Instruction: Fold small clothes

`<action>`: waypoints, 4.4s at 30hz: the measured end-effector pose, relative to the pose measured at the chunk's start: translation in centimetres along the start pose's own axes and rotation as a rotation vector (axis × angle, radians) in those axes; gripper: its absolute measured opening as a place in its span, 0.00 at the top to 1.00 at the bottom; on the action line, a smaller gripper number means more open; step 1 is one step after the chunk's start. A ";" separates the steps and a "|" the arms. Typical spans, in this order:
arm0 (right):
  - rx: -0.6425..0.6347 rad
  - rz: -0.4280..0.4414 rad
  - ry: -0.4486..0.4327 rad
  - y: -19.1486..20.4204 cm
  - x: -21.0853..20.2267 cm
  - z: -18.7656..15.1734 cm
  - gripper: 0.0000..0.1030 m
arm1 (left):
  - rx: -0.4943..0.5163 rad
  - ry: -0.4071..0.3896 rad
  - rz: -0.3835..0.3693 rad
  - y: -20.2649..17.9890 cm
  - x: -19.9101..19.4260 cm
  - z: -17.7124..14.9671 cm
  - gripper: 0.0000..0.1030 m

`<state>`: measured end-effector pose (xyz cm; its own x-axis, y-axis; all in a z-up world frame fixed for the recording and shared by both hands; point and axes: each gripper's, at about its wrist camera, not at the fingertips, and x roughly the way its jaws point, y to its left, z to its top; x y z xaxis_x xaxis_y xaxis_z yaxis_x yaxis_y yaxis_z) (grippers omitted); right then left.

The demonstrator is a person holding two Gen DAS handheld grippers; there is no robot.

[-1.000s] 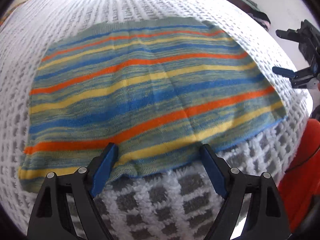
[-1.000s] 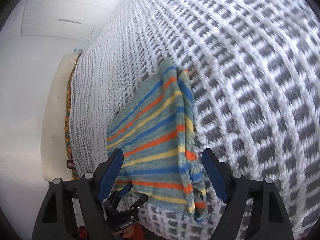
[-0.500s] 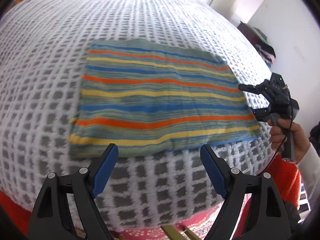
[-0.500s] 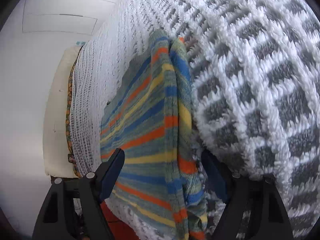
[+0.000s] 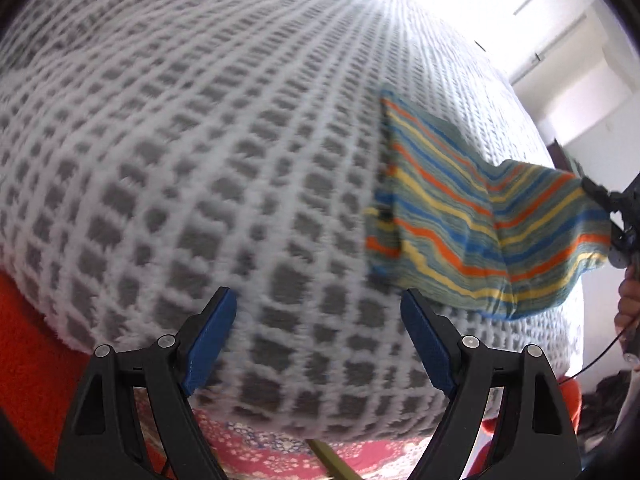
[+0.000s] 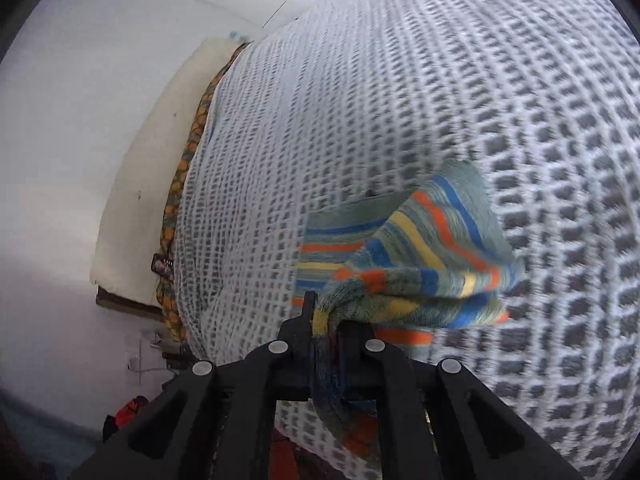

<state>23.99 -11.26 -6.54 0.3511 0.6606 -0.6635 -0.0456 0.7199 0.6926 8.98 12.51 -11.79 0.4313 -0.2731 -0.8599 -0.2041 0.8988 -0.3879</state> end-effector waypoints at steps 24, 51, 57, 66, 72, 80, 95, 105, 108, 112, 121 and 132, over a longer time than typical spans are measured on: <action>0.226 0.071 0.292 3.5 18.4 -5.7 0.12 | -0.035 -0.017 0.004 3.3 0.7 -0.4 0.16; -0.151 -0.402 0.305 11.0 20.5 4.2 0.03 | -0.041 -0.018 -0.018 3.5 0.7 0.0 0.15; -0.326 -0.504 0.456 13.6 29.3 -1.7 0.07 | -0.055 -0.018 -0.024 3.2 0.6 -0.1 0.15; -0.079 -0.501 0.079 9.2 20.8 -0.4 0.88 | -0.071 -0.016 -0.053 3.7 0.6 0.0 0.15; -0.102 -0.552 0.099 10.7 23.1 3.1 0.67 | -0.068 -0.010 -0.055 3.8 0.8 0.1 0.15; -0.119 -0.239 0.106 11.0 17.0 2.1 0.40 | -0.058 -0.022 -0.049 4.1 0.6 0.0 0.15; -0.402 -0.516 0.098 4.4 11.3 -13.6 0.36 | 0.049 -0.049 0.059 1.9 0.8 -0.7 0.15; -0.450 -0.548 0.051 5.5 10.4 -15.2 0.33 | 0.104 -0.051 0.094 1.0 1.1 -0.9 0.14; -0.442 -0.541 0.015 5.9 9.6 -15.5 0.33 | 0.113 -0.041 0.105 0.9 1.3 -0.9 0.14; -0.467 -0.488 -0.079 8.0 8.5 -14.8 0.33 | 0.109 -0.032 0.104 1.0 1.6 -0.8 0.14; -0.552 -0.560 0.090 8.6 16.4 -15.0 0.30 | 0.110 -0.025 0.115 1.0 2.2 -0.8 0.12; -0.575 -0.527 -0.202 9.7 5.1 -17.1 0.19 | 0.159 -0.123 0.028 -0.4 -0.2 -1.6 0.12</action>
<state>9.32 2.76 -8.05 0.6202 0.1921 -0.7605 -0.2819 0.9594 0.0125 7.56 11.71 -11.97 0.5338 -0.2116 -0.8187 -0.0809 0.9510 -0.2985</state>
